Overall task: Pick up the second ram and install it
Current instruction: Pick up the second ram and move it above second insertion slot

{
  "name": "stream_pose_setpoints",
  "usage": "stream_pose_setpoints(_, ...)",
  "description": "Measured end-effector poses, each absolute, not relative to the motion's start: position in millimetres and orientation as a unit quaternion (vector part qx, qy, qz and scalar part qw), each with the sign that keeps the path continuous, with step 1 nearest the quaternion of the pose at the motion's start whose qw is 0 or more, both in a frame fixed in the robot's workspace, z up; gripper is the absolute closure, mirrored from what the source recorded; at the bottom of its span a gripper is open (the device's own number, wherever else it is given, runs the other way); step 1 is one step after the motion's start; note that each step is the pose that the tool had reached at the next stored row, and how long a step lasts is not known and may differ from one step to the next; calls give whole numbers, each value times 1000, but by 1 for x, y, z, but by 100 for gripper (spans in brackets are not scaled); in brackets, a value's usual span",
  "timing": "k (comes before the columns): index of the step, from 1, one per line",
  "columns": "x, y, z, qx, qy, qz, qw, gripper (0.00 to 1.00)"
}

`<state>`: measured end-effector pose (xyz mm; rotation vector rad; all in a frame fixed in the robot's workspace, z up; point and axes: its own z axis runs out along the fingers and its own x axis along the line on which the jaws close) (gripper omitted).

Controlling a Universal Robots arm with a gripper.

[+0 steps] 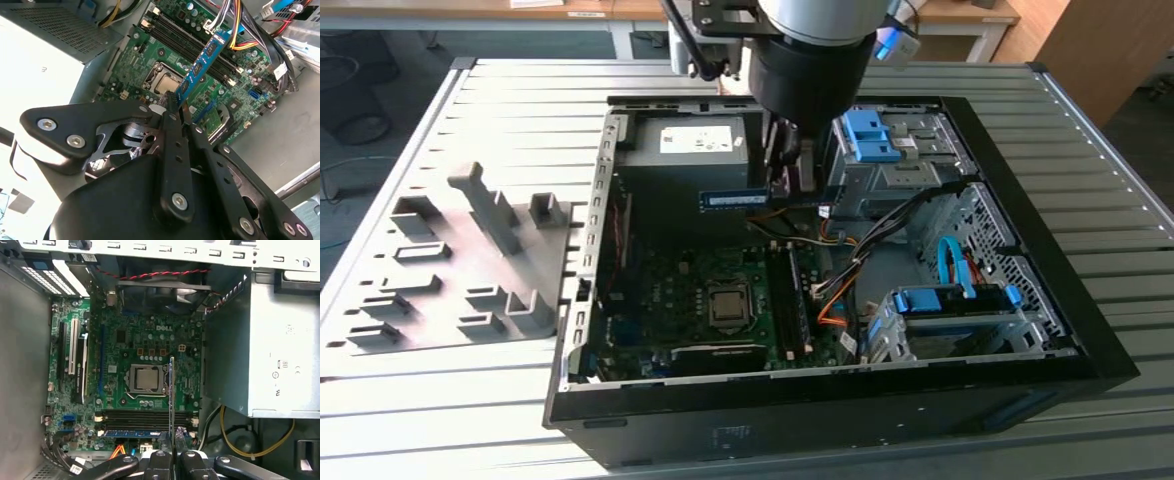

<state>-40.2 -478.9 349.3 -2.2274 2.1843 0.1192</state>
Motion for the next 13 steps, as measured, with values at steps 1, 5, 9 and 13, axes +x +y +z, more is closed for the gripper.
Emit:
stream_pose_setpoints(1,-40,-479,349,-713,700,38,10,86)
stream_pose_setpoints(5,-40,-480,346,-713,700,38,10,86)
stream_pose_setpoints(9,-40,-483,342,-713,700,38,10,86)
stream_pose_setpoints(13,-40,-494,339,-713,700,38,10,86)
